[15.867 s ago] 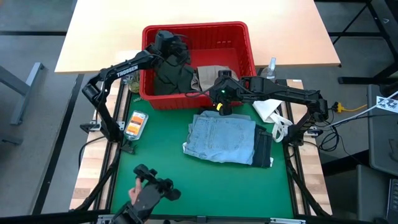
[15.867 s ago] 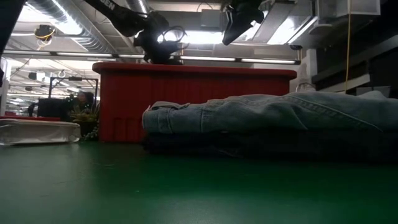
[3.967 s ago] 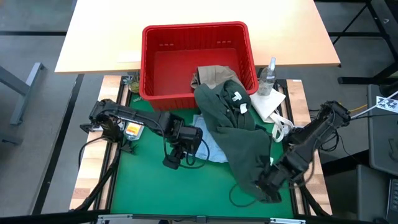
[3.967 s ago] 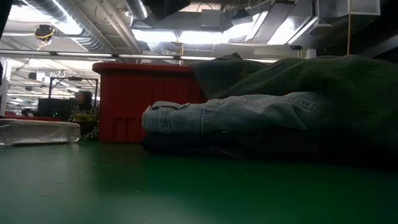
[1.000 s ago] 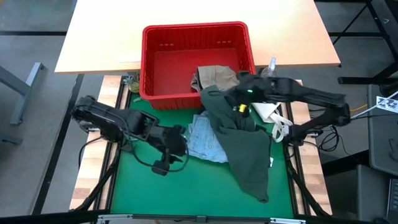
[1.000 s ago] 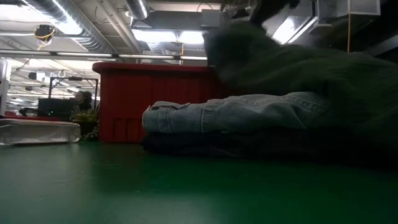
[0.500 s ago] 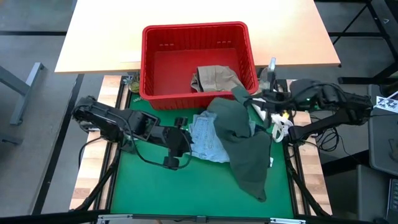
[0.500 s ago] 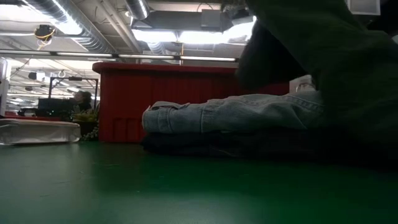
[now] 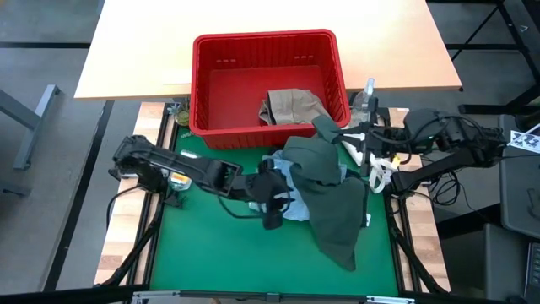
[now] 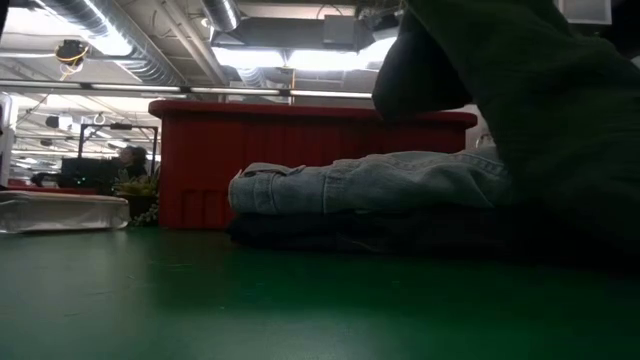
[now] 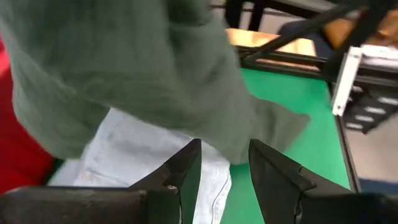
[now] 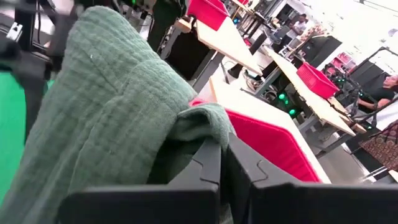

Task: Fold laundry
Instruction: Fold the green shirt

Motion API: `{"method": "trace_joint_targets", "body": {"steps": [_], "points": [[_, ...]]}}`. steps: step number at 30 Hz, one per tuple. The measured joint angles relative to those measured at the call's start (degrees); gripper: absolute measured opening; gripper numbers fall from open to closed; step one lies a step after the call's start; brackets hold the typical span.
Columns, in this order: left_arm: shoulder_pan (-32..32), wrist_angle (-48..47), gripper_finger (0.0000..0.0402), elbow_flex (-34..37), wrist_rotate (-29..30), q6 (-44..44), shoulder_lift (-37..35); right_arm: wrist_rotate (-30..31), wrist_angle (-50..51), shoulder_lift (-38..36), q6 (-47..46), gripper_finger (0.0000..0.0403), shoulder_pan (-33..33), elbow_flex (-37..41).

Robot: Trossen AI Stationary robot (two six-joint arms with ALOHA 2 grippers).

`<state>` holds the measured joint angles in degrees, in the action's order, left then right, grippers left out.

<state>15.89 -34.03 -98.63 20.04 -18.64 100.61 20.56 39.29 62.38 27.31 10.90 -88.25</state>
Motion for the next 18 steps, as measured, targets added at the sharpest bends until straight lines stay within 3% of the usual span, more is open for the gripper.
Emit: {"method": "trace_joint_targets", "body": {"steps": [8, 18], "points": [[-2.3, 1.4, 0.0128, 0.0, 0.4, -6.4, 4.1, 0.0, 0.0, 0.0, 0.2, 0.0003, 0.0, 0.0], [-1.5, 9.1, 0.0128, 0.0, 0.0, -6.8, 11.5, 0.0, 0.3, 0.0, 0.3, 0.0008, 0.0, 0.0]]}}
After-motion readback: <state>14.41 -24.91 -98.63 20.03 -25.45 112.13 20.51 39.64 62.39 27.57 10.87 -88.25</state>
